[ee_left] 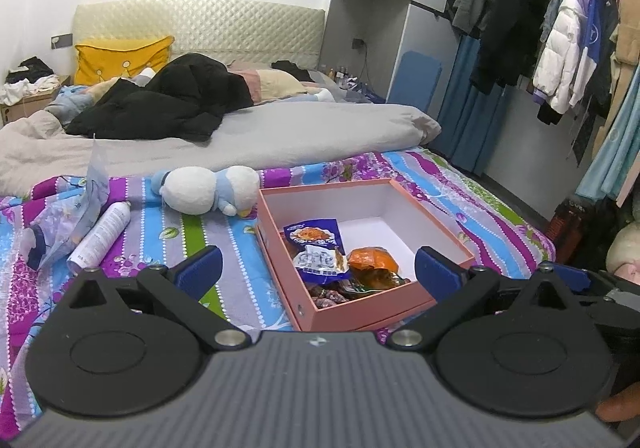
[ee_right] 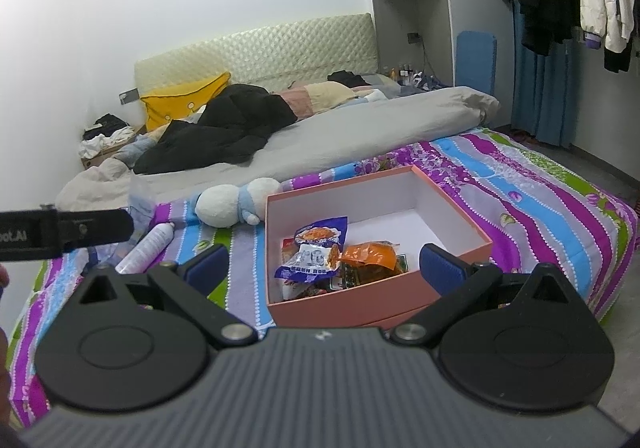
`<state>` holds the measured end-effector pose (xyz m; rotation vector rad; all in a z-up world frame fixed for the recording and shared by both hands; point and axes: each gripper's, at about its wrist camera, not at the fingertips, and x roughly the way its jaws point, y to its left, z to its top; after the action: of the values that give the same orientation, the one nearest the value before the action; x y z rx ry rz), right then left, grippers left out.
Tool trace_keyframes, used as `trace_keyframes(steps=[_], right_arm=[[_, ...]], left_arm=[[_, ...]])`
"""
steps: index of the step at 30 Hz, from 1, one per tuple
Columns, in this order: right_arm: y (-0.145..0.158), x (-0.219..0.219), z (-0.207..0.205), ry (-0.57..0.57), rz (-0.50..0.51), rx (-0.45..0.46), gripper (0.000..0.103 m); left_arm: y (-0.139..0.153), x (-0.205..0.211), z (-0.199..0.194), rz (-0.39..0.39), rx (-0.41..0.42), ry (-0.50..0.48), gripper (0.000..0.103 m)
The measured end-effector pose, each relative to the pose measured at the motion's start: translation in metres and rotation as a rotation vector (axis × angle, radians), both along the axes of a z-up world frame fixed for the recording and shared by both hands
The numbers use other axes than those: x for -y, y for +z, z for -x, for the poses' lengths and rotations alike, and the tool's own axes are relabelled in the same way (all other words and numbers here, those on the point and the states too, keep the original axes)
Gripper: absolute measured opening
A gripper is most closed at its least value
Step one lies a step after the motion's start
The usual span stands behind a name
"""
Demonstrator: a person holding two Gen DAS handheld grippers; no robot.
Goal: Organize snacks
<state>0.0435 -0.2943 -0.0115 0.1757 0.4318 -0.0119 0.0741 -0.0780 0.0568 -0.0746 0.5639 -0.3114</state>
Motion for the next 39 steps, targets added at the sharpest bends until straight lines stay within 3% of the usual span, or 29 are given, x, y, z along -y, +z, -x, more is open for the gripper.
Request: trace_keyframes(steps=[39], right_arm=[[0.0011,0.0005,0.0006,-0.023,-0.002,-0.001,0.103]], left_arm=[[0.0016,0.0037,-0.0037,0.0,-0.011,-0.007,0.103]])
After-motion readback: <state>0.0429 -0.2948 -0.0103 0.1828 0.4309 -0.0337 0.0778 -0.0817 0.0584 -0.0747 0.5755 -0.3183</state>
